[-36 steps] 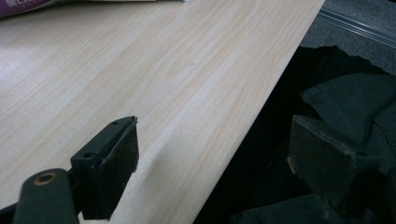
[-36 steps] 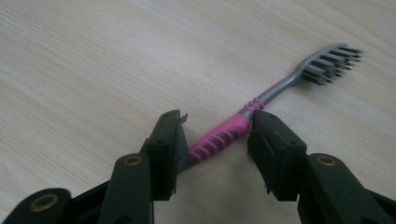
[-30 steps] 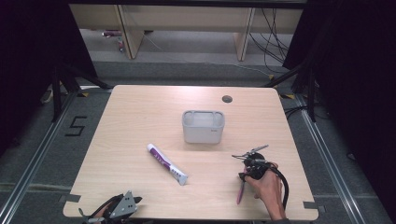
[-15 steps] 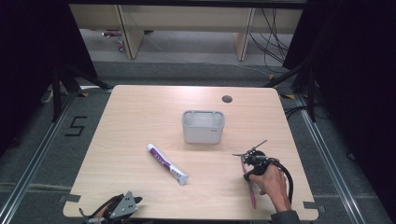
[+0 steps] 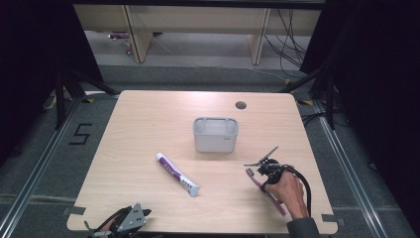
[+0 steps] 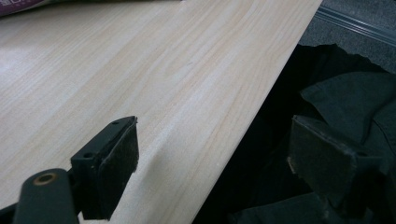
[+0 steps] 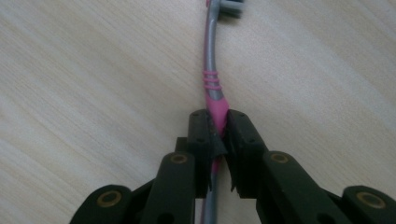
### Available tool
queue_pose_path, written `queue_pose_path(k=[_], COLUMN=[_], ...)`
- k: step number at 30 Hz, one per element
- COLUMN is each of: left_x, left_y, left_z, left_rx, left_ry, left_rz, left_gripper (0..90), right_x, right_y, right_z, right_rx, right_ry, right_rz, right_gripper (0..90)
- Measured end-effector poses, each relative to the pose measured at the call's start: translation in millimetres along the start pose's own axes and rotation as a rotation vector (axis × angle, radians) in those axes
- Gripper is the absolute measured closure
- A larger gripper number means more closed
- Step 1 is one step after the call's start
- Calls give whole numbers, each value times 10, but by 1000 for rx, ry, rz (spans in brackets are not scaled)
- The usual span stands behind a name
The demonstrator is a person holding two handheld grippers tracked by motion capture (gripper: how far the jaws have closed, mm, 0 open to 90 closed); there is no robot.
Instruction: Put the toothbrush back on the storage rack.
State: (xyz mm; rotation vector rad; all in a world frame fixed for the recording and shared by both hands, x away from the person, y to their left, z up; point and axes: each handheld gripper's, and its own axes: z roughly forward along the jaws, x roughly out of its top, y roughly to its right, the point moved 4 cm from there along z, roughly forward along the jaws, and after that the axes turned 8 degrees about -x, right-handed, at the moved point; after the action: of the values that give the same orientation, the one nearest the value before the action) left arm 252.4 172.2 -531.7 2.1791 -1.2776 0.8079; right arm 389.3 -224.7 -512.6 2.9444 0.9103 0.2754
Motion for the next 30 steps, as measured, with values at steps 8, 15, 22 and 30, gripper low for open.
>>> queue_pose_path(k=[8, 15, 22, 30], left_x=[-4, 1, 0, -5], left_y=[-6, 0, -3, -8], left_z=[-3, -1, -2, -3], left_rx=[3, -1, 0, -3], left_ry=[-5, 4, 3, -6], left_rz=[5, 0, 1, 1], left_gripper=[159, 159, 159, 159], right_x=[64, 108, 128, 110], right_y=[2, -4, -18, 59], right_z=[9, 9, 6, -114], right_rx=[4, -11, -20, -4], right_ry=[-78, -127, -156, -94], right_rz=[-44, -58, -68, -100], right_gripper=[811, 813, 816, 817])
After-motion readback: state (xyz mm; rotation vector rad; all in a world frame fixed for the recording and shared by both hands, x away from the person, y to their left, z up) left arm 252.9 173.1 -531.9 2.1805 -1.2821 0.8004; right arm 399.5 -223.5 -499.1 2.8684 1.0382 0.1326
